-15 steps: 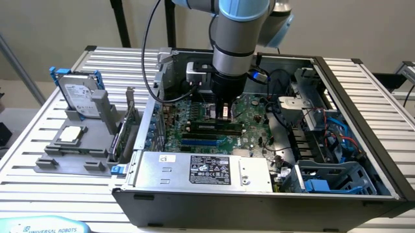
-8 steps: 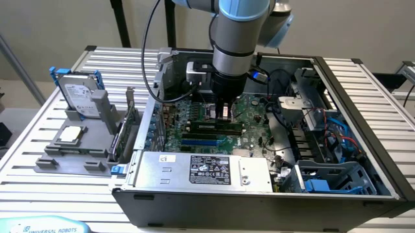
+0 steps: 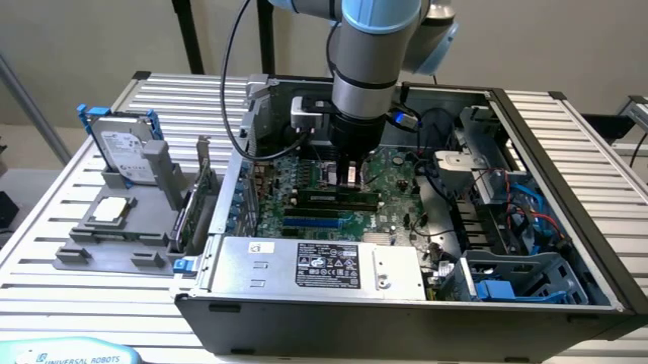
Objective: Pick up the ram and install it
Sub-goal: 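Insert the ram into the slot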
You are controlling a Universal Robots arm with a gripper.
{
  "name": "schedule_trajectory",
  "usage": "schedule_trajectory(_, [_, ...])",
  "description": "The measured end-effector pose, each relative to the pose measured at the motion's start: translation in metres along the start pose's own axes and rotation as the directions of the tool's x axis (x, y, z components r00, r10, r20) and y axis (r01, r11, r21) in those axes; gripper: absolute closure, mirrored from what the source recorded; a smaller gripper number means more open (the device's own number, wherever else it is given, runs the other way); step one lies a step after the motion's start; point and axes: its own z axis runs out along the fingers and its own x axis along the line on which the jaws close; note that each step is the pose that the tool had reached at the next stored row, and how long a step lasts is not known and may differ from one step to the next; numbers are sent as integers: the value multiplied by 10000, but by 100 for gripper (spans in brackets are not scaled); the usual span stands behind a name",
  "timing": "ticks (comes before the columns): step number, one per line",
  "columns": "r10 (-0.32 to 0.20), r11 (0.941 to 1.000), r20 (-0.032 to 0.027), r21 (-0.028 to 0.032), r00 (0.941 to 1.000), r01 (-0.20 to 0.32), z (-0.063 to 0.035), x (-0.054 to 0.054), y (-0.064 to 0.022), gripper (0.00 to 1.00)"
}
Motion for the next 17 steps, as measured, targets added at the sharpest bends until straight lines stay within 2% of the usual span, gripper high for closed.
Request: schedule_trajectory(17, [70, 10000, -5, -4, 10000, -70, -3, -9, 9, 87])
